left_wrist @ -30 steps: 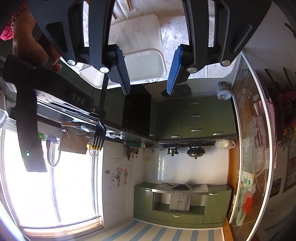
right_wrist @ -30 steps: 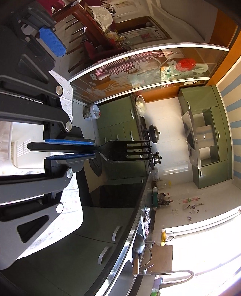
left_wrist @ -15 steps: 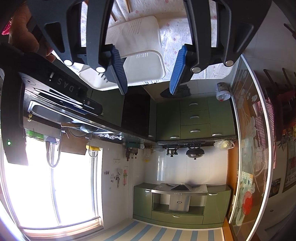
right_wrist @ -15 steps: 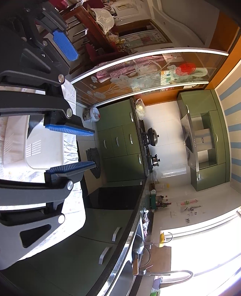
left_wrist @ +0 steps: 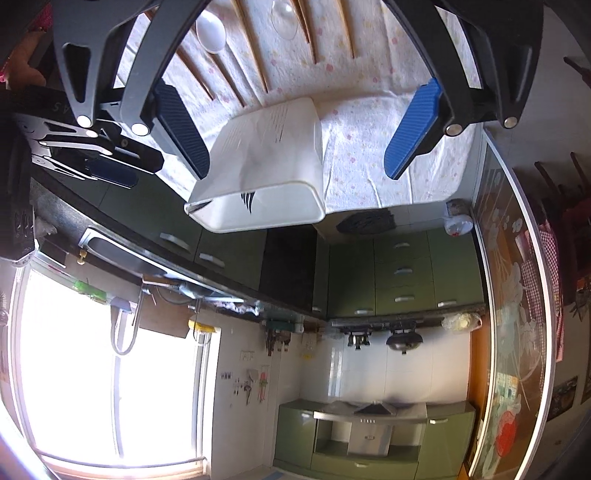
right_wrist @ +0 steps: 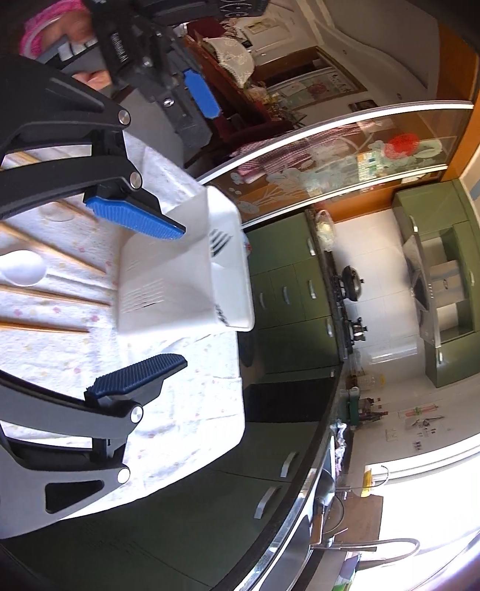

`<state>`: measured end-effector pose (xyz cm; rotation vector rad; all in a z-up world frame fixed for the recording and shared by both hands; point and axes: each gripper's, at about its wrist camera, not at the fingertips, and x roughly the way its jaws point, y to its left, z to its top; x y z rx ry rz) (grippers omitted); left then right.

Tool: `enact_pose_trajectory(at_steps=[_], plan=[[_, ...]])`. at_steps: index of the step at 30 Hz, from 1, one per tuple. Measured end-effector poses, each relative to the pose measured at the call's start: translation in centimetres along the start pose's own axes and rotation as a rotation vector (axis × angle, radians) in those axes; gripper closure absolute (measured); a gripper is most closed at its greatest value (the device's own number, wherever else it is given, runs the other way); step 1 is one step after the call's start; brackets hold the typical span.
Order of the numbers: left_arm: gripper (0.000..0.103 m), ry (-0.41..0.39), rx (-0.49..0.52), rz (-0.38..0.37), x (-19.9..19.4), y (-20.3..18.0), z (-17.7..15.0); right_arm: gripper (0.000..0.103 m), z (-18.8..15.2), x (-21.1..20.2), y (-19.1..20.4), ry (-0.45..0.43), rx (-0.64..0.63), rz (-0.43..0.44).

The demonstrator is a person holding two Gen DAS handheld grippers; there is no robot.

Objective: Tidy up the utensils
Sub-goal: 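Grasp the clear plastic spoon with the left tool while the right tool grasps the white spoon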

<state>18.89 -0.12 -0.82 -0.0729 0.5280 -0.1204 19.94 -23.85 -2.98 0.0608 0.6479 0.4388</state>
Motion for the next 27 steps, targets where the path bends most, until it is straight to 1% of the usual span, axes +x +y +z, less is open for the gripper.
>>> enact_pose_trajectory(at_steps=[2,3,5,6,8,10,12,13,14,15,16,18,24,27], plan=[[0.013,0.134,-0.019,-0.019,0.8,0.6,-0.7,0.039,-1.3,0.2,0.1,0.077,-0.015,-0.011],[0.016,0.208,-0.023,-0.02,1.4,0.9,-1.2,0.039,-1.8,0.3,0.2,0.11,-0.02,-0.017],[0.029,0.353,-0.024,-0.013,2.5,1.2,-2.5,0.039,-2.8,0.5,0.3,0.161,-0.028,-0.025],[0.032,0.421,-0.025,-0.007,3.1,1.4,-3.2,0.039,-3.2,0.6,0.2,0.178,-0.031,-0.029],[0.044,0.534,-0.035,0.005,4.0,1.7,-4.7,0.04,-3.6,0.7,0.3,0.207,-0.039,-0.04],[0.048,0.626,-0.023,0.007,4.6,1.7,-6.3,0.045,-4.1,1.0,0.5,0.25,-0.042,-0.03],[0.049,0.694,-0.01,0.007,4.8,1.6,-7.7,0.057,-4.8,1.7,0.8,0.324,-0.04,0.001],[0.052,0.729,-0.014,0.001,5.0,1.4,-8.2,0.061,-5.3,2.1,1.1,0.369,-0.045,0.019],[0.057,0.767,-0.025,-0.013,5.0,1.2,-8.7,0.067,-6.0,2.5,1.4,0.414,-0.052,0.036],[0.059,0.804,-0.04,-0.032,5.0,1.1,-9.2,0.072,-6.3,2.9,1.6,0.45,-0.056,0.051],[0.061,0.835,-0.053,-0.052,5.0,0.8,-9.6,0.074,-6.8,3.2,1.7,0.476,-0.056,0.062],[0.062,0.87,-0.071,-0.075,5.0,0.4,-10.2,0.074,-7.1,3.5,2.0,0.494,-0.057,0.069],[0.065,0.916,-0.088,-0.1,5.5,-0.9,-10.9,0.074,-6.8,3.6,1.7,0.501,-0.036,0.072],[0.07,0.917,-0.082,-0.098,6.2,-1.7,-10.8,0.074,-6.6,3.4,1.6,0.501,-0.031,0.076]])
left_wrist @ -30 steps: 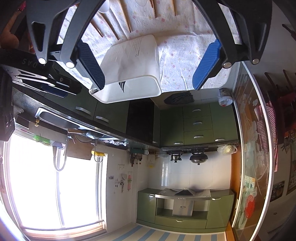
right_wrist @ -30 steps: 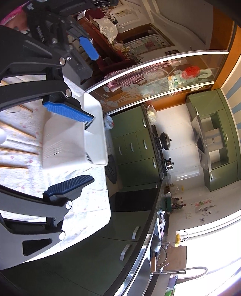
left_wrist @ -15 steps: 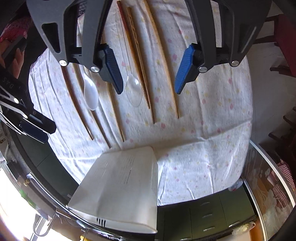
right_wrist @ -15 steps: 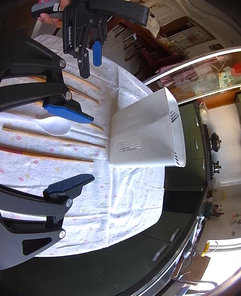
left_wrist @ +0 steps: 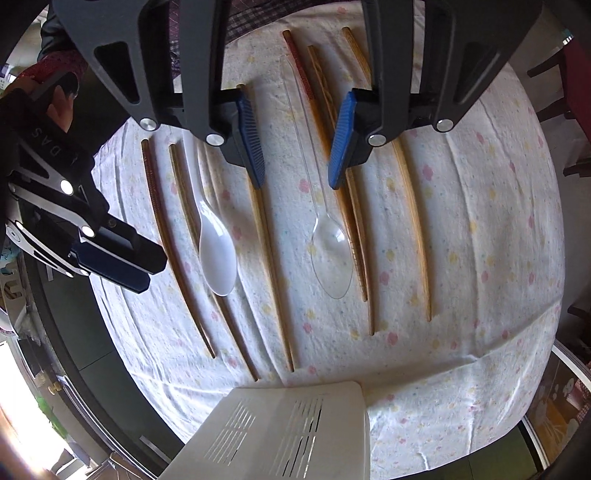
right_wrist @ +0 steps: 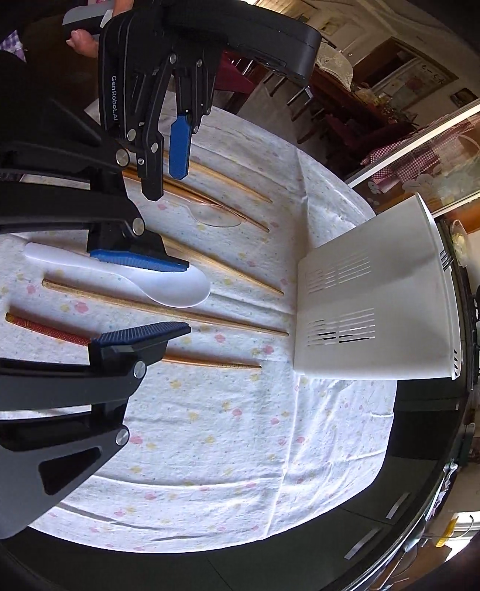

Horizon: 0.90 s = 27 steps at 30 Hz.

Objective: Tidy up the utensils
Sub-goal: 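Grasp the clear plastic spoon with the left tool while the right tool grasps the white spoon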

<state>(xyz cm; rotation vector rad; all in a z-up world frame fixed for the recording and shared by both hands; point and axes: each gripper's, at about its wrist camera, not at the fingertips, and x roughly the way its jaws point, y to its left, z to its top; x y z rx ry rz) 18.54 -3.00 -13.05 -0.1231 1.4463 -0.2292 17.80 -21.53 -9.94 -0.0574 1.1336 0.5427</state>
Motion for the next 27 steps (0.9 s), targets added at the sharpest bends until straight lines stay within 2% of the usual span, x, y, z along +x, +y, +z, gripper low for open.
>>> enact_pose_trajectory(at_steps=[2,6,12,16,20,23,27], plan=[[0.074,0.004,-0.005,0.016,0.3,-0.2,0.7,0.074,0.0,-0.1,-0.1,-0.001,0.001,0.003],[0.075,0.017,-0.029,0.056,1.4,-0.1,1.7,0.074,-0.1,-0.3,-0.1,0.002,-0.001,0.006],[0.077,0.046,-0.024,0.074,2.8,-0.9,2.2,0.074,-0.1,-0.1,0.0,0.013,-0.011,0.0],[0.094,0.034,-0.031,0.097,3.1,-1.1,2.8,0.074,-0.1,0.3,0.2,0.034,-0.025,-0.012],[0.094,0.031,-0.032,0.088,3.1,-0.9,3.1,0.075,-0.4,1.7,0.5,0.117,-0.032,0.014],[0.094,0.017,-0.036,0.076,2.6,-0.2,2.9,0.079,-0.5,3.3,0.8,0.208,-0.024,0.052],[0.095,-0.025,-0.018,0.067,1.2,-0.3,2.9,0.083,-0.6,5.0,1.3,0.294,-0.026,0.039]])
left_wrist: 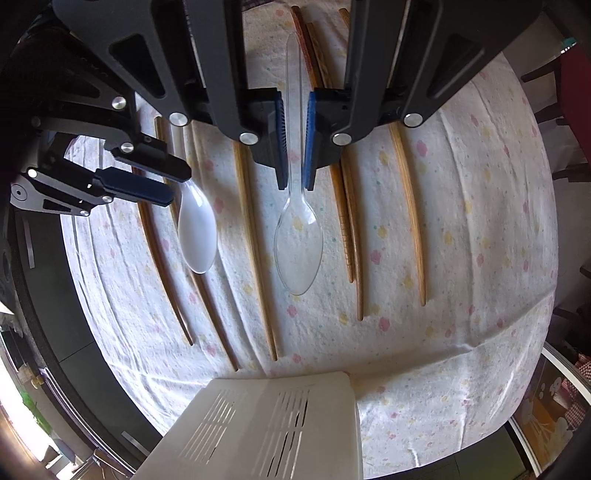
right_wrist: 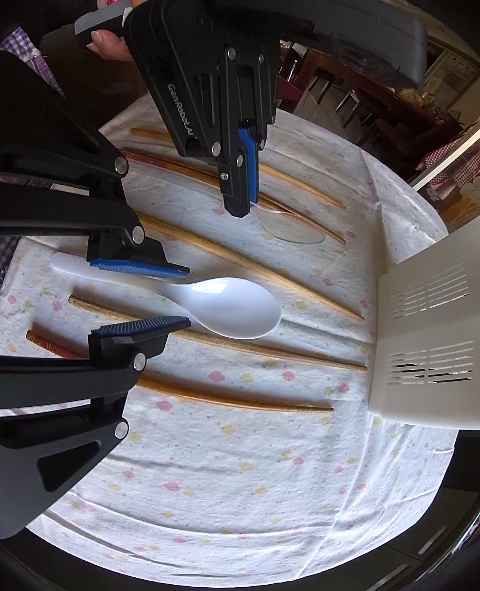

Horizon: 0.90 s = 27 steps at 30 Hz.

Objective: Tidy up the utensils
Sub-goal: 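Grasp the clear plastic spoon with the left tool while the right tool grasps the white spoon, then lift the clear spoon over the white holder and open the left tool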

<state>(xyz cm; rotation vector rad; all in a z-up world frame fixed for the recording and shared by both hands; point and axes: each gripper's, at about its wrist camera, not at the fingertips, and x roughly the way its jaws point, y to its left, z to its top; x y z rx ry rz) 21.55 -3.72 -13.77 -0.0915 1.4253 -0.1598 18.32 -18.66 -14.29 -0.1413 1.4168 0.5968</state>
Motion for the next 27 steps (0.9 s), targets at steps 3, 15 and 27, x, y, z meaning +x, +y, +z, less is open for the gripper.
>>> enact_pose_trajectory(at_steps=[3,15,27], plan=[[0.095,-0.031,0.014,-0.003,-1.1,-0.1,0.1,0.084,0.1,0.8,0.4,0.047,-0.001,-0.01],[0.095,-0.106,0.041,-0.037,-3.1,0.0,-1.5,0.093,0.2,0.8,1.2,0.011,0.016,-0.054],[0.095,-0.318,0.091,-0.077,-11.6,-0.7,-2.6,0.092,-2.0,-6.9,-0.1,-0.256,0.061,0.108]])
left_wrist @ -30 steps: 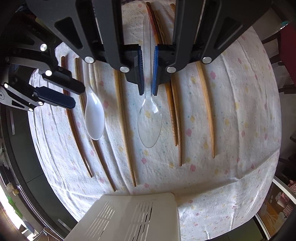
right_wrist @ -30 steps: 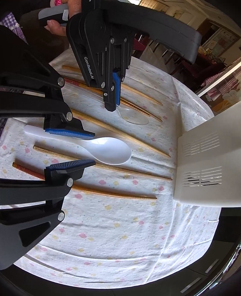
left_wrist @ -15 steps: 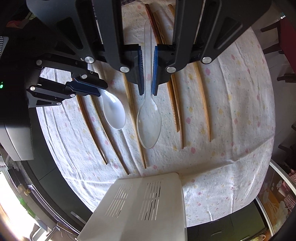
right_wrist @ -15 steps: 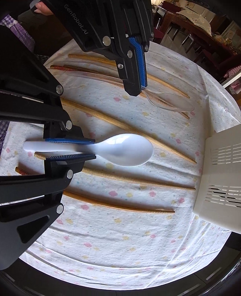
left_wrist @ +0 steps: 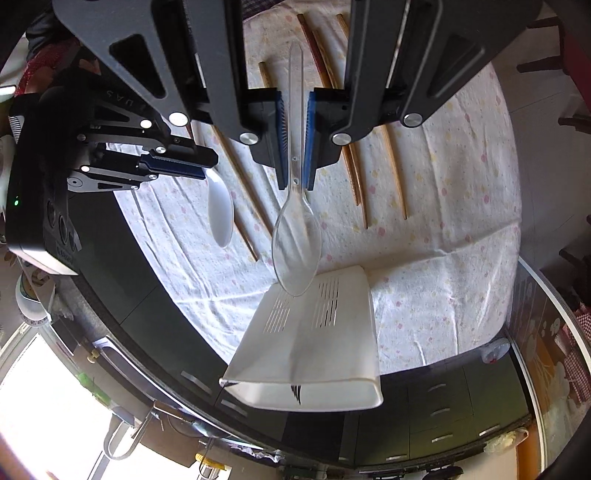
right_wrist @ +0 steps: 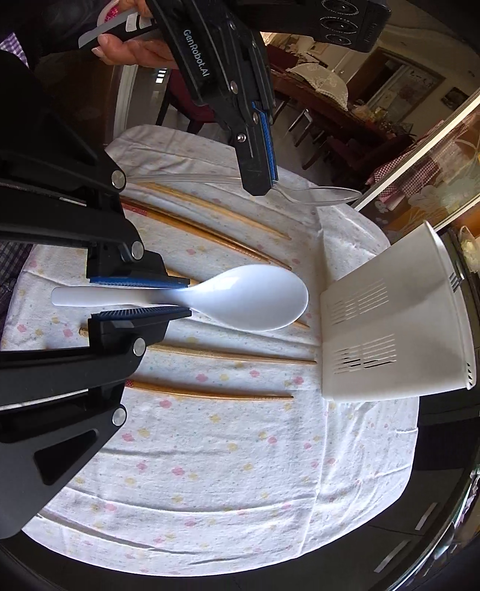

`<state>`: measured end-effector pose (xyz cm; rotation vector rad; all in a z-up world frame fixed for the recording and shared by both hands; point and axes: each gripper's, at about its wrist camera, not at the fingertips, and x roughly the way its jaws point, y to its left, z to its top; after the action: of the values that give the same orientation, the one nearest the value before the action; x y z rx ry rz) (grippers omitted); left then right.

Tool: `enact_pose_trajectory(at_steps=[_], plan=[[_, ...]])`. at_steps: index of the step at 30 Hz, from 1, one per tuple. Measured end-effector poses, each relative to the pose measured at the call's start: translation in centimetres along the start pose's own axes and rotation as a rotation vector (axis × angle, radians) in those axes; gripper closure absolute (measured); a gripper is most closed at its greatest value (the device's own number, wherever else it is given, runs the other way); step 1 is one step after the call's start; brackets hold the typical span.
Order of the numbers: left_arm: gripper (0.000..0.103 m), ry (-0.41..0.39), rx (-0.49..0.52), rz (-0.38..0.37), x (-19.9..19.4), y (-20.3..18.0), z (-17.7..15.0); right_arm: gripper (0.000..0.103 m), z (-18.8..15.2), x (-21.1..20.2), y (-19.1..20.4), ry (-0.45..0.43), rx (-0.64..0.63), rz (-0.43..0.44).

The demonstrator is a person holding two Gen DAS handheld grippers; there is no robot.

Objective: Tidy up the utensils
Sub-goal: 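Lift the clear spoon over the white holder and open the left tool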

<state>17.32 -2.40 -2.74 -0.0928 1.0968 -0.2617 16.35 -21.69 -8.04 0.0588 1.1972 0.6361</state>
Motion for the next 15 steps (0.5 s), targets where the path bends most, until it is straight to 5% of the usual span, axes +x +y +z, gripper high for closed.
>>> enact_pose_trajectory(at_steps=[5,15], plan=[[0.095,-0.146,-0.001,-0.007,-3.7,-0.9,3.5,0.092,-0.1,-1.7,0.5,-0.044,-0.014,0.015],[0.095,-0.638,0.066,0.059,-8.1,-2.7,10.7,0.092,-0.6,-2.7,-0.5,-0.073,0.007,0.047]])
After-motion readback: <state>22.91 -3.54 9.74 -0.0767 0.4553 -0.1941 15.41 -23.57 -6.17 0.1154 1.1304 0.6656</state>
